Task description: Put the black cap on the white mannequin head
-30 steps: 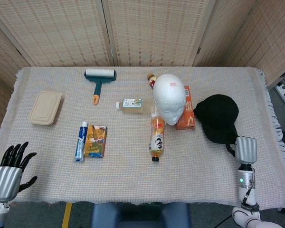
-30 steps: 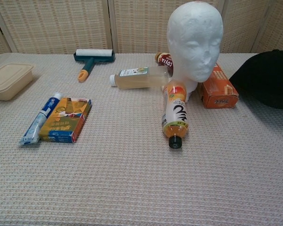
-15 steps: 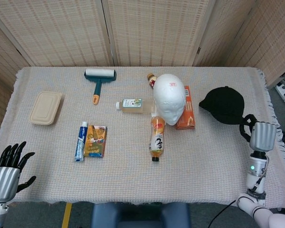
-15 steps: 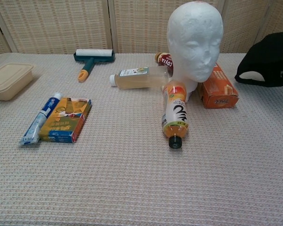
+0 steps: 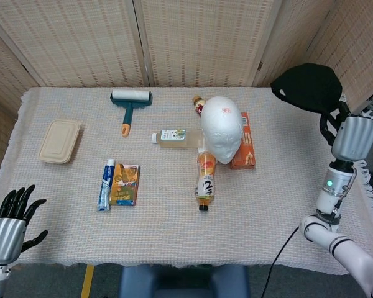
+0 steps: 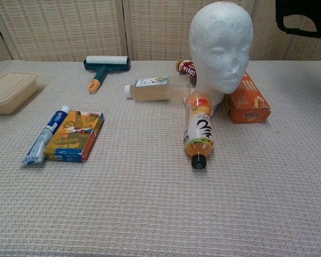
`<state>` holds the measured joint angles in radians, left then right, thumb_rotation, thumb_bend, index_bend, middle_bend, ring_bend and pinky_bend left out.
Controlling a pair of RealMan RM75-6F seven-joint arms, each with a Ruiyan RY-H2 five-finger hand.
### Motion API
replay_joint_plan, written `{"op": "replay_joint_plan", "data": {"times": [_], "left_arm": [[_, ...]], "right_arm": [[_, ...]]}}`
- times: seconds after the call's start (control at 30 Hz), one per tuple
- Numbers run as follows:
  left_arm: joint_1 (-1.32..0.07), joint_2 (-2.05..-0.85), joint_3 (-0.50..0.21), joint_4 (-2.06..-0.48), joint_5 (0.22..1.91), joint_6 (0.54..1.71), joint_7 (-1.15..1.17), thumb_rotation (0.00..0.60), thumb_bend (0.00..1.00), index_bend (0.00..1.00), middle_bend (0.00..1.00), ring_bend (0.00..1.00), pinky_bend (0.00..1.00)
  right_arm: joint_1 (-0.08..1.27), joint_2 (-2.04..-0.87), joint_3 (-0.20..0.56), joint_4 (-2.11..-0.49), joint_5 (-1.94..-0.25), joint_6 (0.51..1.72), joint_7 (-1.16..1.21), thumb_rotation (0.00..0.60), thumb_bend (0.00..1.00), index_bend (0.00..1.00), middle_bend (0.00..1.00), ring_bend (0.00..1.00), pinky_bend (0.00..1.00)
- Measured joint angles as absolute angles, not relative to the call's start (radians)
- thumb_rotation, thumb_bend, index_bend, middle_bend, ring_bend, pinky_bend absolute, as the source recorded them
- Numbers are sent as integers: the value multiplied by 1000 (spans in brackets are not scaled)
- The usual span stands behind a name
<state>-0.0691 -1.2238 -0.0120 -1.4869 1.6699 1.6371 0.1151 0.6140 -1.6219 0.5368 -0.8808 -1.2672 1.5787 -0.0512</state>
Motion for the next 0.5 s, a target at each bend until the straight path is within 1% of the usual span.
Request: {"op": "replay_joint_plan", "data": {"times": [0.13, 0.27, 0.37, 0.5], "left_arm": [[-72, -1221, -15, -1487, 1664, 1631, 108, 600, 26, 296, 79, 23, 105], [-72, -1216, -16, -1488, 1661, 1630, 97, 600, 24, 296, 79, 23, 105], [-69, -1210, -16, -1489, 1661, 1636, 88, 600, 25, 296, 79, 23, 104], [-65, -1201, -12, -1492, 1669, 1644, 79, 600, 25, 296, 79, 23, 105]], "right_arm": [[692, -1605, 568, -968, -1273, 1586, -135, 600, 504, 796, 1000, 1000, 1000], [757, -1609, 577, -1037, -1292, 1596, -217, 600, 503, 796, 1000, 1000, 1000], [791, -1628, 561, -1072, -1316, 1605, -272, 600, 503, 796, 1000, 1000, 1000], [800, -1671, 514, -1091, -1341, 1618, -301, 600, 502, 796, 1000, 1000, 1000]]}}
